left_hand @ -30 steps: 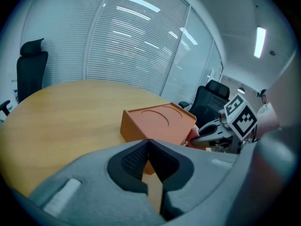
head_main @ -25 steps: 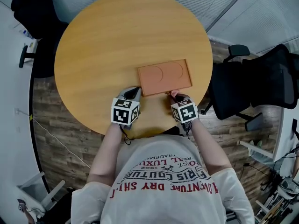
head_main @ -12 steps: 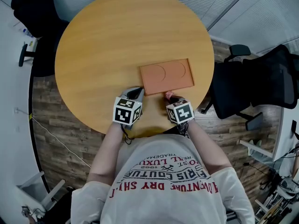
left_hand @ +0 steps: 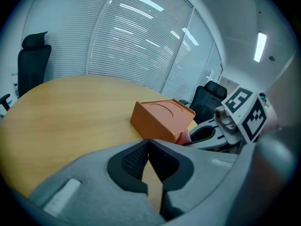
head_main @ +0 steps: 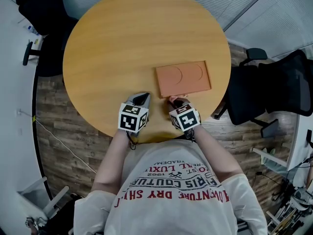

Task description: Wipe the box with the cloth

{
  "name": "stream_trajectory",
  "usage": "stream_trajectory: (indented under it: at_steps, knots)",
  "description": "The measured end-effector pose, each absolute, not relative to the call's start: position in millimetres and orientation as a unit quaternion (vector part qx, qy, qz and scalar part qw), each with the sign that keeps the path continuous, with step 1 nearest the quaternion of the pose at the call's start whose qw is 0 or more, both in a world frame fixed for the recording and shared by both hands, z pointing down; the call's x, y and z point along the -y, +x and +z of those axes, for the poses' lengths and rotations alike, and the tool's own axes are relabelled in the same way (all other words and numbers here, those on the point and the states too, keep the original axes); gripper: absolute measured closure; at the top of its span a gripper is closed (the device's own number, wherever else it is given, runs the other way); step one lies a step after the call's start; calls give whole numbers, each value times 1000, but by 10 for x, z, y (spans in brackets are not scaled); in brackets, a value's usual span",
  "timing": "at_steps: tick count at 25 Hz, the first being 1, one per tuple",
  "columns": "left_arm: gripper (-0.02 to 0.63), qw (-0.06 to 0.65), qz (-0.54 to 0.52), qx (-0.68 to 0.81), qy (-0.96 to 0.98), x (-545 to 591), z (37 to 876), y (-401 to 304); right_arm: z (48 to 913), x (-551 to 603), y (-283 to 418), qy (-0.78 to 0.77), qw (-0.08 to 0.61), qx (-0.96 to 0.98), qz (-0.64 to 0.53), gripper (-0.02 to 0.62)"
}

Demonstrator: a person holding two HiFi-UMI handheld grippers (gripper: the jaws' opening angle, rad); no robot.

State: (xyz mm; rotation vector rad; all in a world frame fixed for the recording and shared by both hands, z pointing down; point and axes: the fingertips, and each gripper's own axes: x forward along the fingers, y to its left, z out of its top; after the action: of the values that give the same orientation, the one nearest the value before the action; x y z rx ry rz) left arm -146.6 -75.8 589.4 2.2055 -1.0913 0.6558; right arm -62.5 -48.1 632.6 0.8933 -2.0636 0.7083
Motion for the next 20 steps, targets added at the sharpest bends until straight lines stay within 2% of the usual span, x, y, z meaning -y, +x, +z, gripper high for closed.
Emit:
stream_trajectory:
  at_steps: [20]
  knots:
    - [597, 300, 244, 410, 826, 651, 5918, -1857, 6288, 246, -1191, 305, 379, 825, 288, 563]
